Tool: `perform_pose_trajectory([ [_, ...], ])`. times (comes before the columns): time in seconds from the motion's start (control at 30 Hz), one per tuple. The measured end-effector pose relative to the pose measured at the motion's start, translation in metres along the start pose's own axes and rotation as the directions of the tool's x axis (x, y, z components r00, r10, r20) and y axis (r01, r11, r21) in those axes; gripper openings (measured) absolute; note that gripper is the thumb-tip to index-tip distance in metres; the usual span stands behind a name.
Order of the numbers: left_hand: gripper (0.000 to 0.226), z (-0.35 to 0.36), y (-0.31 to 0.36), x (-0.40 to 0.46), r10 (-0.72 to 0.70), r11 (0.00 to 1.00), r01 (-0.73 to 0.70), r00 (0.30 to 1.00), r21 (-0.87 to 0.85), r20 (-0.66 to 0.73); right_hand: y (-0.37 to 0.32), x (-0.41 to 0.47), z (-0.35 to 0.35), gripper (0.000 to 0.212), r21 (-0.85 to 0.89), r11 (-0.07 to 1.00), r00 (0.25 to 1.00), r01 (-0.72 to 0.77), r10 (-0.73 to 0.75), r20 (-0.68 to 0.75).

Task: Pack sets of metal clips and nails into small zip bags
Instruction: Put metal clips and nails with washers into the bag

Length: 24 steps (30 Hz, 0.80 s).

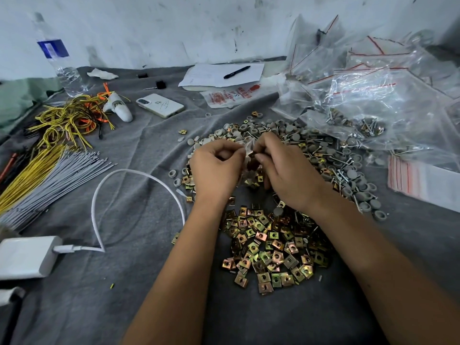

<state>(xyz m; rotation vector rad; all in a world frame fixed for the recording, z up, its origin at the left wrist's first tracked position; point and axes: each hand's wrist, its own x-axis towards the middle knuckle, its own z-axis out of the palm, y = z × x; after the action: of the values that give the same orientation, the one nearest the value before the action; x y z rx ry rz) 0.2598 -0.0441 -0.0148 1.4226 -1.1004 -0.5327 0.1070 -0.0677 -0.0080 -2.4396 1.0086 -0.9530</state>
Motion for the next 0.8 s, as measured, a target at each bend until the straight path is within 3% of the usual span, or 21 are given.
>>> perform_pose_trajectory([
  [0.2,0.009,-0.001,0.005,-0.002,-0.023,0.990,0.022,1.000,-0.138,-0.008,0.005,0.001,-0.001,0.009,-0.054,0.997,0.998,-0.053,0.054,0.021],
  [0.33,0.009,-0.002,0.006,-0.002,-0.017,0.991,0.016,1.000,-0.130,-0.012,0.004,0.001,0.000,0.011,-0.039,0.998,0.999,-0.043,0.044,0.025],
  [0.63,0.005,-0.006,0.005,0.001,-0.038,0.982,-0.005,0.974,-0.190,-0.224,0.009,0.004,-0.007,0.010,0.059,0.997,0.968,-0.049,0.062,-0.245],
  [0.8,0.006,-0.006,0.004,0.003,-0.069,0.974,-0.007,0.945,-0.228,-0.320,0.017,0.003,0.000,0.021,-0.280,0.960,0.998,-0.009,0.026,0.059],
])
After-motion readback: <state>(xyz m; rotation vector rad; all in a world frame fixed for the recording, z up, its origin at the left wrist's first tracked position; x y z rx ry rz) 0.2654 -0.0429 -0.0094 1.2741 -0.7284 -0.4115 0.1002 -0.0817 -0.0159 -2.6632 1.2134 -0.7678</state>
